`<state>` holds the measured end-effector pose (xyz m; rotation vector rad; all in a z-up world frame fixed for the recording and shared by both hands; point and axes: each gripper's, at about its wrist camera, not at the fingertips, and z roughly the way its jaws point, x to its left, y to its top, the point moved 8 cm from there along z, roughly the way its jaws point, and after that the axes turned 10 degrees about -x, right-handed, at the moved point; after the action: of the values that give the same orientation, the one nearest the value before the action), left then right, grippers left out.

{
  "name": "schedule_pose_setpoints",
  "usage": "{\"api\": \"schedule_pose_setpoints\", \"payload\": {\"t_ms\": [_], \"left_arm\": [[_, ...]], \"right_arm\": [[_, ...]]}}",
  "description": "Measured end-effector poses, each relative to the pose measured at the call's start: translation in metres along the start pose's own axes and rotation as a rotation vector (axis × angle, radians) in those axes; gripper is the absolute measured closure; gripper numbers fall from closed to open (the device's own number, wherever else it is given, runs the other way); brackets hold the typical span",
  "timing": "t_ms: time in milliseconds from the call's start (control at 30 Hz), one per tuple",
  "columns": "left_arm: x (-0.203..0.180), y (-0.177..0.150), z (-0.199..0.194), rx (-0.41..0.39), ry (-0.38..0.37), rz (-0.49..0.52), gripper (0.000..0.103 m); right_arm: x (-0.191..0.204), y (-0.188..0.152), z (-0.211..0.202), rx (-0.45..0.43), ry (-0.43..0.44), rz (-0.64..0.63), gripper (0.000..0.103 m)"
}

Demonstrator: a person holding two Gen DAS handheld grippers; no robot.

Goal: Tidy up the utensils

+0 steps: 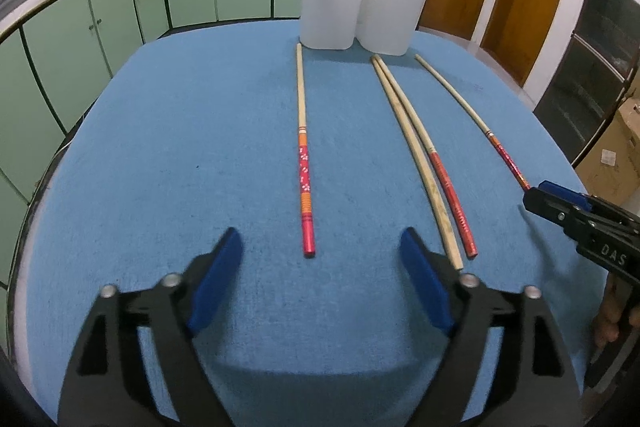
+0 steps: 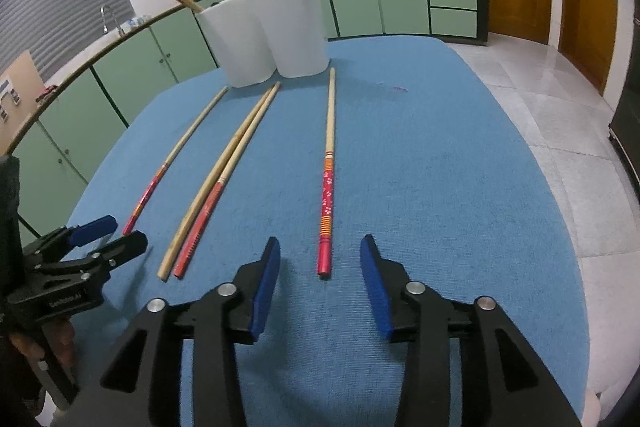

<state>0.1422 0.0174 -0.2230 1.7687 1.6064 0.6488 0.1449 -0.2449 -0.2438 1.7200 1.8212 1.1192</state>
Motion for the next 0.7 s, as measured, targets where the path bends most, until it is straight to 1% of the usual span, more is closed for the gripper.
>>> {"api": "schedule_pose_setpoints", "payload": {"t_ms": [133,167,300,367,433,500,533,600,633,667,700], "left_arm": [[0.002,0.000,0.000,0.003,-0.001,-0.002,0.019],[0.002,-0.001,0.000,0.003,0.000,-0.002,0.019],[0.002,0.000,0.002,0.007,0.009,0.002,0.019],[0.002,0.000,0.002,0.007,0.013,0.003,0.020],[0.003,0.001,0.002,0.006,0.022,0.001,0.024],[0.004,0.003,0.005,0.001,0.032,-0.007,0.035],[0.005,0.003,0.004,-0.002,0.033,-0.012,0.038],[0.006,0.004,0.003,-0.009,0.030,-0.022,0.055],[0.005,0.004,0.003,-0.010,0.026,-0.022,0.061],[0.004,0.004,0.003,-0.011,0.021,-0.018,0.068],[0.002,0.004,0.003,-0.011,0.016,-0.011,0.073]], "right_arm": [[0.002,-0.001,0.000,-0.001,-0.018,-0.021,0.060],[0.000,-0.001,0.000,-0.002,-0.019,-0.016,0.061],[-0.004,-0.001,-0.001,-0.004,-0.035,-0.007,0.076],[-0.004,-0.002,-0.001,-0.002,-0.038,-0.012,0.081],[-0.002,-0.002,-0.001,-0.001,-0.039,-0.023,0.083],[0.001,-0.003,0.000,0.003,-0.041,-0.041,0.089],[0.004,-0.004,0.001,0.006,-0.040,-0.056,0.090],[0.007,-0.005,0.002,0.011,-0.045,-0.078,0.093],[0.008,-0.005,0.002,0.013,-0.049,-0.084,0.093],[0.008,-0.005,0.002,0.013,-0.051,-0.089,0.094],[0.008,-0.005,0.002,0.014,-0.052,-0.091,0.094]]}}
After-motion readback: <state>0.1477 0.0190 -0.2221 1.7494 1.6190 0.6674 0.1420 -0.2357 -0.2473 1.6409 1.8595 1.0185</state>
